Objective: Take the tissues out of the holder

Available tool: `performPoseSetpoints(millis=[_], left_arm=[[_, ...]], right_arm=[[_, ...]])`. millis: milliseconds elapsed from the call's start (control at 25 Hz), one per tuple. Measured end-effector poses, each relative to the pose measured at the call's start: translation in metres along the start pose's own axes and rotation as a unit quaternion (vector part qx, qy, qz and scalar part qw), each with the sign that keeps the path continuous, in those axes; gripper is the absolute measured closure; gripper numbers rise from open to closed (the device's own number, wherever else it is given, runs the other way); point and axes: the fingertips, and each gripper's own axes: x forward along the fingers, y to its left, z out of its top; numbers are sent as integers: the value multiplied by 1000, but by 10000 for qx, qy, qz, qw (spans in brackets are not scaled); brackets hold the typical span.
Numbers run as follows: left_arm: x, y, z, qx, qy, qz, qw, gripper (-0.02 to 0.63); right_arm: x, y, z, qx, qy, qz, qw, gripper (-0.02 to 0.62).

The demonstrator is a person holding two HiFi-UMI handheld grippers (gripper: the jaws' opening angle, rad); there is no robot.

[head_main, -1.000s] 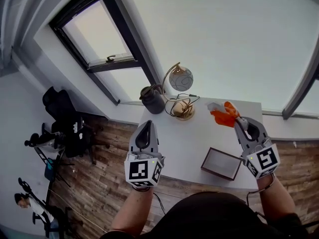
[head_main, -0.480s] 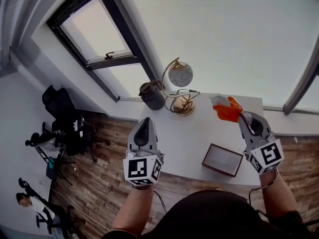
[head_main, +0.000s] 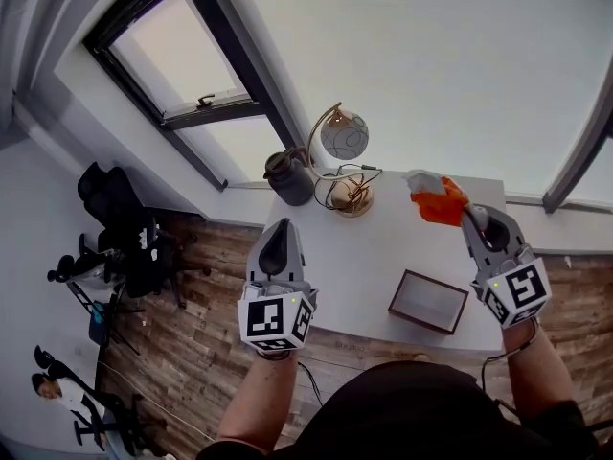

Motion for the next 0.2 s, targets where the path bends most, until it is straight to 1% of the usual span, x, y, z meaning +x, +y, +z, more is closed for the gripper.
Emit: performPoseSetpoints(millis=[200], left_arm=[[3,3,0,1,-22,17,10000,601]], right_arm=[[4,-3,2,-11,-41,-6,10000,560]])
